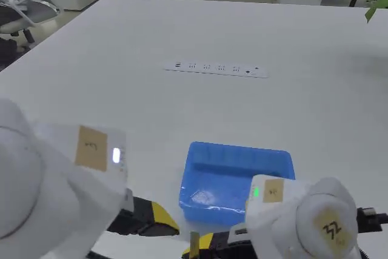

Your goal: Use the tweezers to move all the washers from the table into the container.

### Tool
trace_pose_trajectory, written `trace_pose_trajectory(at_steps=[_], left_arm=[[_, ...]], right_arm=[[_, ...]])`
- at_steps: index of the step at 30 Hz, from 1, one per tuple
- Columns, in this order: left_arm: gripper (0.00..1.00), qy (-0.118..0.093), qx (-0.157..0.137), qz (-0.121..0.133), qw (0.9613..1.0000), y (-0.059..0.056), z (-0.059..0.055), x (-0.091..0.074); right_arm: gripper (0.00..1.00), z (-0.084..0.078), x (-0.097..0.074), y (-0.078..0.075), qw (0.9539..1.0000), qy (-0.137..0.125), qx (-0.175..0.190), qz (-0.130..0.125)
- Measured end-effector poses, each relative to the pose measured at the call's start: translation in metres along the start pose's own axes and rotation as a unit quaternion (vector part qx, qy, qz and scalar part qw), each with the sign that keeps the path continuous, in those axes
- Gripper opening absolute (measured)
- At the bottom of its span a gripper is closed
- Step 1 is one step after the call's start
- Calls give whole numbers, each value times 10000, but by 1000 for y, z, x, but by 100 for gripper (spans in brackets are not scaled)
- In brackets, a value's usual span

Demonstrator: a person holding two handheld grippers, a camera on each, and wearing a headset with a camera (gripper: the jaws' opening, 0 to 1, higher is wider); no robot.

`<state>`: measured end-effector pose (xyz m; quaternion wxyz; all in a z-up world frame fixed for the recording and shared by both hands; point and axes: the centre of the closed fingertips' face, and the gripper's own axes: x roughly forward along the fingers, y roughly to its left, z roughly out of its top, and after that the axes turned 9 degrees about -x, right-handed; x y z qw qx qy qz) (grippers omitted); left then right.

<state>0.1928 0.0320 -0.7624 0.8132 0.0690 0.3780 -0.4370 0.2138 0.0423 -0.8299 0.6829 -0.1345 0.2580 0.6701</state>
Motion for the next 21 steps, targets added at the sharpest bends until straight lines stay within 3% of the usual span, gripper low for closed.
trace_pose_trajectory(at_steps=[3,7,8,10,11,13,16,18,20,21], left_arm=[[51,-471,-638,231,9966,5,-8,-5],[70,-1081,-1219,777,9836,14,-22,-10],[73,-1344,-1324,1000,9769,20,-22,-13],[76,-1710,-1555,1134,9663,22,-21,-17],[78,-1933,-1701,1222,9585,25,-19,-20],[83,-2256,-1684,1462,9484,30,-14,-26],[91,-2452,-1613,1805,9388,37,-9,-30],[99,-2450,-1480,1992,9372,38,-6,-29],[98,-2485,-1355,2314,9308,43,-7,-31],[98,-2487,-1311,2368,9300,43,-7,-31]], right_arm=[[3,-1,-2,-7,9984,-202,528,65],[3,5,-10,-18,9880,-677,1389,79],[3,5,-14,-21,9844,-756,1586,99],[3,4,-18,-24,9812,-796,1754,96],[3,3,-21,-27,9808,-788,1781,55],[3,2,-26,-30,9793,-812,1852,-8],[3,5,-34,-31,9764,-904,1961,-43],[3,9,-41,-33,9729,-1013,2078,-80],[3,11,-49,-35,9707,-1094,2134,-166],[3,13,-53,-36,9701,-1127,2142,-206]])
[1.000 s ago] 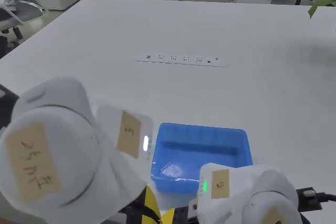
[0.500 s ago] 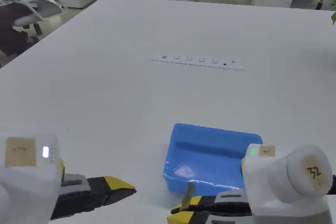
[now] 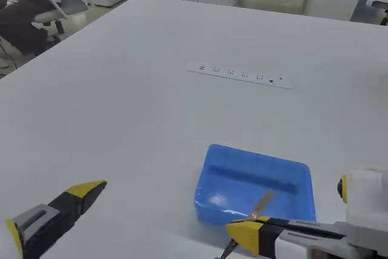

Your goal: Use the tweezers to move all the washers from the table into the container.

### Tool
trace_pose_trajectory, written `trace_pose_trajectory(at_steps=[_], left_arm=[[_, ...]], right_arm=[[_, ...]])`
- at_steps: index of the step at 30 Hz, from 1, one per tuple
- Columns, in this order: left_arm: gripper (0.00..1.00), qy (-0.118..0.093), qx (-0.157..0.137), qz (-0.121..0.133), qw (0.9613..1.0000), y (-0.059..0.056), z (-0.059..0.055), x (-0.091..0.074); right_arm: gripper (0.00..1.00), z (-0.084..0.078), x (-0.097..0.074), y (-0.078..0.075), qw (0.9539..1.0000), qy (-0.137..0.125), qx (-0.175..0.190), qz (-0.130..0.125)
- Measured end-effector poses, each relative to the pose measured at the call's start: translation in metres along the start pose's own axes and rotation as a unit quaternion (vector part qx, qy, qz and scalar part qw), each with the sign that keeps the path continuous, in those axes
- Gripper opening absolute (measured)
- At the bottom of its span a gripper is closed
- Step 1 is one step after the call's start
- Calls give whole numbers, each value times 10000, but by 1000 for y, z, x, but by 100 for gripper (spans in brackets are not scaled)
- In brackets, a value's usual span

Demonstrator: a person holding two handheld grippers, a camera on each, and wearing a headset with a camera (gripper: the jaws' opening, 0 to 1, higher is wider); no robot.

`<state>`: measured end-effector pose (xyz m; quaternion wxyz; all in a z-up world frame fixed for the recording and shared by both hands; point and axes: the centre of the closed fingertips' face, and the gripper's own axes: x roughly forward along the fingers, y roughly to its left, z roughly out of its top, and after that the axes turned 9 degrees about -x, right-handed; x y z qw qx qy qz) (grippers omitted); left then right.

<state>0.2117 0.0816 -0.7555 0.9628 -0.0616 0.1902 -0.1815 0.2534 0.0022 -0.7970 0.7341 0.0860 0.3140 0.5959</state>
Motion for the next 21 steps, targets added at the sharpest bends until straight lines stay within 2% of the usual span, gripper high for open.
trace_pose_trajectory(at_steps=[3,5,6,7,11,12,16,19,21], left_arm=[[98,-75,167,103,9998,3,0,3],[98,-52,12,234,9997,11,-2,7],[98,-54,-107,205,9997,9,-3,6],[98,-147,-229,27,9996,3,-2,8],[98,-388,-33,-191,9991,-8,6,9],[98,-440,-63,-260,9987,-9,8,9],[98,-626,-117,-287,9976,-10,15,8],[98,-720,-266,-249,9967,-5,18,7],[98,-688,-309,-250,9968,-4,16,7]], right_arm=[[3,12,-14,1,9998,-196,20,-88],[3,20,-23,1,9993,-326,5,-190],[3,22,-27,0,9991,-357,-15,-240],[3,26,-33,-4,9984,-421,-73,-364],[3,38,-50,-19,9954,-539,-271,-741],[3,40,-53,-24,9943,-545,-373,-839],[3,50,-61,-37,9905,-691,-466,-1095],[3,54,-63,-53,9861,-730,-599,-1370],[3,53,-62,-61,9844,-680,-637,-1494]])
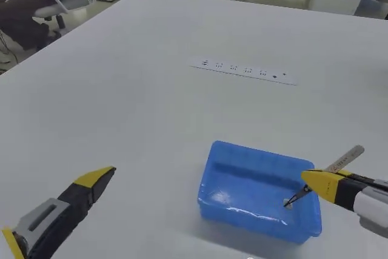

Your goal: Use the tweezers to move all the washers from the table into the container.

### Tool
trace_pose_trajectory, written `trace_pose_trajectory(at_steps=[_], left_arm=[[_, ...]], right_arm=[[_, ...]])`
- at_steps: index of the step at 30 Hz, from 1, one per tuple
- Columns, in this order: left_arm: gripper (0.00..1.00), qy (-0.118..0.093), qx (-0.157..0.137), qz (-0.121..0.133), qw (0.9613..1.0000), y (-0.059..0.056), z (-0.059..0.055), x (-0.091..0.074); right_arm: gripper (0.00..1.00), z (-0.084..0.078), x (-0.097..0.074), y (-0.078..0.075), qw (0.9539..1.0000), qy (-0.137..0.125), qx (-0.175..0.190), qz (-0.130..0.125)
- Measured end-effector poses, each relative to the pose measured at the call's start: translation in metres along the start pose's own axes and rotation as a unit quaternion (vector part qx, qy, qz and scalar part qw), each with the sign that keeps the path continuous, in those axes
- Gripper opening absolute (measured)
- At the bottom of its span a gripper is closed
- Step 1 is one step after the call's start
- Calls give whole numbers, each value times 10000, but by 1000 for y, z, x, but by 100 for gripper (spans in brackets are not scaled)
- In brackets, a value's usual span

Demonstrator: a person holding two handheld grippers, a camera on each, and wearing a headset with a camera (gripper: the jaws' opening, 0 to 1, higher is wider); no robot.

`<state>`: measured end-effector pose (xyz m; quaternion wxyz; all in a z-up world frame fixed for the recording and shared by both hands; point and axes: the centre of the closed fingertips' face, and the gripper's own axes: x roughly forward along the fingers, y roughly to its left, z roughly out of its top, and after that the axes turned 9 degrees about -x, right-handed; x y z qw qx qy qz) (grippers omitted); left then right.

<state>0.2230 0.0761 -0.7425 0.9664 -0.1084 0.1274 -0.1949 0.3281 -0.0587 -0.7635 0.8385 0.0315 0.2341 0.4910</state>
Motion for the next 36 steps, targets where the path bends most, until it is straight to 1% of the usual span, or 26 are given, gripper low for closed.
trace_pose_trajectory(at_steps=[3,5,6,8,9,11,13,15,17,19,24,30,36], left_arm=[[98,38,24,-2,10000,0,-1,0],[98,-36,121,31,9999,1,1,0],[98,-44,109,39,9999,2,1,-1],[98,-49,73,86,9999,4,1,-1],[98,-50,73,114,9999,5,1,-1],[98,-57,81,148,9998,6,2,-2],[98,-101,160,180,9997,9,3,-2],[98,-84,155,159,9997,14,-2,-2],[98,-46,139,140,9998,13,-3,-1],[98,-14,191,159,9997,13,-4,-1],[98,-3,195,162,9997,12,-5,-1],[98,20,230,179,9996,11,-5,-1],[98,15,251,201,9995,9,-4,-1]], right_arm=[[3,-4,7,-9,9999,66,-7,-94],[3,-6,10,-15,9999,92,-31,-135],[3,-7,11,-16,9998,118,-39,-134],[3,-12,14,-21,9995,223,-115,-169],[3,-17,16,-25,9989,362,-210,-212],[3,-21,18,-30,9982,452,-313,-253],[3,-26,21,-35,9974,548,-358,-300],[3,-29,24,-38,9968,603,-426,-311],[3,-31,26,-39,9961,643,-516,-315],[3,-33,28,-38,9956,692,-566,-290],[3,-35,32,-39,9946,727,-688,-277],[3,-40,35,-38,9920,829,-913,-256],[4,-39,35,-38,9913,805,-1008,-262]])
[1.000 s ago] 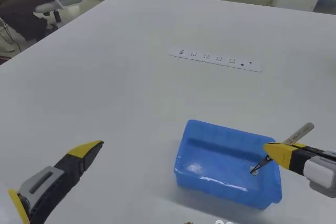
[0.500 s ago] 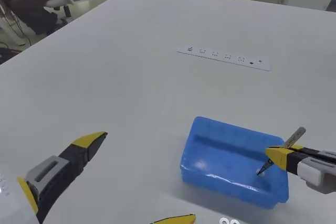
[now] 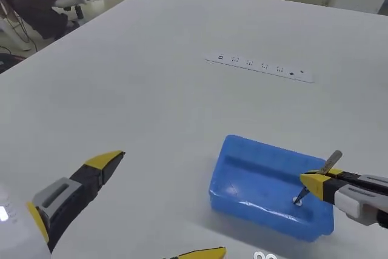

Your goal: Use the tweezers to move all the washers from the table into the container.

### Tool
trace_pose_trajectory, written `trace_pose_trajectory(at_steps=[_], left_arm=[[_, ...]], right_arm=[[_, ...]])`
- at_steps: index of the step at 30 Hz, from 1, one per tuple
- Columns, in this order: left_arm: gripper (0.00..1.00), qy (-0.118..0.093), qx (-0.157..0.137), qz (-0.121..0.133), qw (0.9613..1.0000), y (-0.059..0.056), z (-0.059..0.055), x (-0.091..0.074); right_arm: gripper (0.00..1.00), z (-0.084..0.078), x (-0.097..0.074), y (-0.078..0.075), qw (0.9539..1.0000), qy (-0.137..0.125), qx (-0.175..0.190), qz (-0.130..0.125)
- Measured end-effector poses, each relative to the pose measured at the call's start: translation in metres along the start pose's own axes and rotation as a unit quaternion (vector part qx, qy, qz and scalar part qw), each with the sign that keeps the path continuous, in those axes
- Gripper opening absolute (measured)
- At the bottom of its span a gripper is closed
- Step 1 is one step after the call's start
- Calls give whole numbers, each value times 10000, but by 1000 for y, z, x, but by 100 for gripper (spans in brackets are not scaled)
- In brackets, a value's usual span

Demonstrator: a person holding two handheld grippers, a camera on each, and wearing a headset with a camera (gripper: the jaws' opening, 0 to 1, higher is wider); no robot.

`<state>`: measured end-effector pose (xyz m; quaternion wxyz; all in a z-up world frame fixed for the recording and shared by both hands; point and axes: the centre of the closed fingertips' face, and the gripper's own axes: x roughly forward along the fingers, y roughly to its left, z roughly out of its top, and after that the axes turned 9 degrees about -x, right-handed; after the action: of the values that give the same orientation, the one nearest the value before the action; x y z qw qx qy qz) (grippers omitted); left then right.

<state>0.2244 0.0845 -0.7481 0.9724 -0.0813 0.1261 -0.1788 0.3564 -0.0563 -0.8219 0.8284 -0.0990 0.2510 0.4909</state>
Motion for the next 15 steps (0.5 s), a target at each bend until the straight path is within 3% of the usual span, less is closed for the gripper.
trace_pose_trajectory(at_steps=[5,15], left_arm=[[98,34,24,12,10000,0,0,0],[98,45,20,-7,10000,-2,0,0]], right_arm=[[4,5,-4,4,9999,-58,-150,2],[4,34,-28,21,9985,-488,-221,59]])
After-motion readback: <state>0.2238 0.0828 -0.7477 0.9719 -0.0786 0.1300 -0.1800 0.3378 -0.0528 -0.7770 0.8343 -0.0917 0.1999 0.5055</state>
